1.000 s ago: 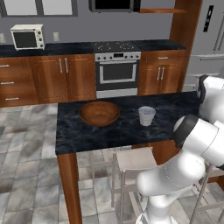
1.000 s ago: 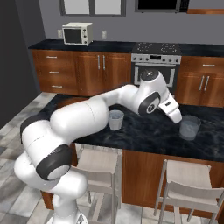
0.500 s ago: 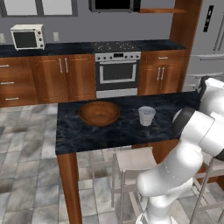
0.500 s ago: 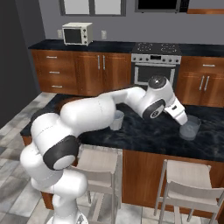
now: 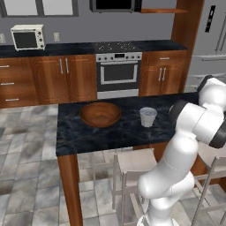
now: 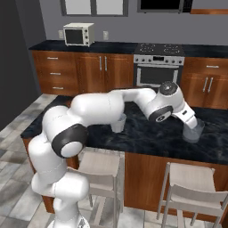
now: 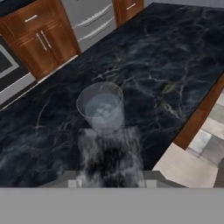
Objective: There are four ice cubes in the ice bowl. Place two ice cubes in each glass of water.
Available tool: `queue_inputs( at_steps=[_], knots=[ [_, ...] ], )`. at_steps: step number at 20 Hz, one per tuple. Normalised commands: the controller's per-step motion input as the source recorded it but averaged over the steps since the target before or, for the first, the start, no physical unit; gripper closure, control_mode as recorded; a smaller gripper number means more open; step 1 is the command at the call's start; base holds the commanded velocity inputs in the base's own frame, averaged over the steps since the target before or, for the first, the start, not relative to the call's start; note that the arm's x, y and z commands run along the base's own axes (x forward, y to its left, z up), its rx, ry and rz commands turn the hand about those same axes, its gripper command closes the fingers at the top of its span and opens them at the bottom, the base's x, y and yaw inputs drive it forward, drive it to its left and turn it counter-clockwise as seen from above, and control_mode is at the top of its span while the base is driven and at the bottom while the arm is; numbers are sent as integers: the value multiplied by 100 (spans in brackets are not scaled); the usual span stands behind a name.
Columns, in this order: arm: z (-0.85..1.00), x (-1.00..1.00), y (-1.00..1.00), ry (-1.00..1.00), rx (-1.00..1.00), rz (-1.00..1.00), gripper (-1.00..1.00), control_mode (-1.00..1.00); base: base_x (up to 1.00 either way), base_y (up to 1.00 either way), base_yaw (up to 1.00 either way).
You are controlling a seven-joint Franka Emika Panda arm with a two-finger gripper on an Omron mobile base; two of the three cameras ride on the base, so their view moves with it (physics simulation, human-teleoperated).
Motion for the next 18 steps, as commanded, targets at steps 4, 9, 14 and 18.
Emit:
queue_inputs(
  at_steps=[4, 9, 14, 18],
  knots=[
    [-23, 28, -3, 4, 0, 1, 100, -100, 0, 0, 0],
    [-23, 31, -6, 4, -1, 3, 100, -100, 0, 0, 0],
    [-21, 23, -24, 2, -1, 3, 100, -100, 0, 0, 0],
    [-13, 27, -27, 1, 0, 3, 100, -100, 0, 0, 0]
  ],
)
